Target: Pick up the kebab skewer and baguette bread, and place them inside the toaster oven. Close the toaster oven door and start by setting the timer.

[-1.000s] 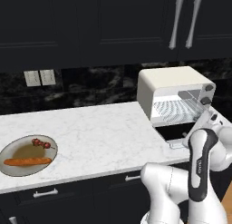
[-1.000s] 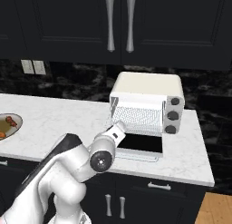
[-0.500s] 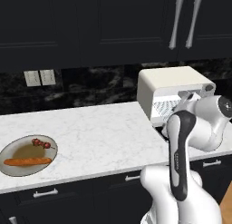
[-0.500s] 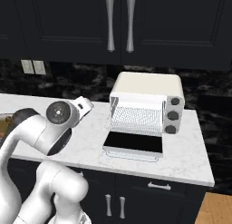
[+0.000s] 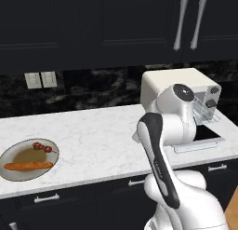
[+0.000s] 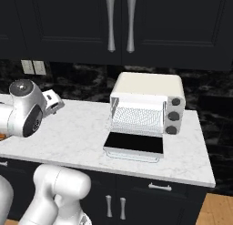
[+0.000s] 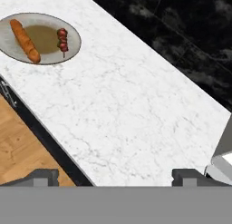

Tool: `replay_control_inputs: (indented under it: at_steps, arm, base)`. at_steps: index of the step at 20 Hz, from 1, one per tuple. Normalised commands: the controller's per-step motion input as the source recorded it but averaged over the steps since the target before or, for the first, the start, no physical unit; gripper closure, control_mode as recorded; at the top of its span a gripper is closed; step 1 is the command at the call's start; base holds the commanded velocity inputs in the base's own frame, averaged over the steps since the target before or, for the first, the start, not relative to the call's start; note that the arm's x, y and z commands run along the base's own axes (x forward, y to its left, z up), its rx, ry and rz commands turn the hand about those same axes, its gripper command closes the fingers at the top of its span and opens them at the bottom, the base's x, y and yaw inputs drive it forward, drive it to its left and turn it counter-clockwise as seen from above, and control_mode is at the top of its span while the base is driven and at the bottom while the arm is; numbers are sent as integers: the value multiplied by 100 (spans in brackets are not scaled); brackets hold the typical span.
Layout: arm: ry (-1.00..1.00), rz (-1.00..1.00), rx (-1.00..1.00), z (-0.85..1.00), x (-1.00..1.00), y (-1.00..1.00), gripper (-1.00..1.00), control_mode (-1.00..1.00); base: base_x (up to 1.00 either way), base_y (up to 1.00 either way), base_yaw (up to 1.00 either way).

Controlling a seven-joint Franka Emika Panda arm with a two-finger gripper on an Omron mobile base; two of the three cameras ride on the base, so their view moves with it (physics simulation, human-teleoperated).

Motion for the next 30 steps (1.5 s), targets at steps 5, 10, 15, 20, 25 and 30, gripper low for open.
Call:
replay_control_inputs:
  at_steps: [5, 10, 15, 20, 25, 30]
  arm:
    - [0, -4, -3, -18, 14, 100, -100, -100]
    - [0, -2, -2, -18, 21, 100, -100, -100]
    - [2, -3, 5, -33, 18, 100, -100, -100]
    - [2, -4, 15, -30, 22, 100, -100, -100]
    - [6, 0, 12, -17, 46, 75, -100, -100]
    - [30, 0, -1, -2, 24, 59, -100, -100]
  base:
    - [0, 0, 0]
    - [0, 0, 0]
    - [0, 0, 0]
    - [0, 0, 0]
    - [0, 0, 0]
    - [0, 0, 0]
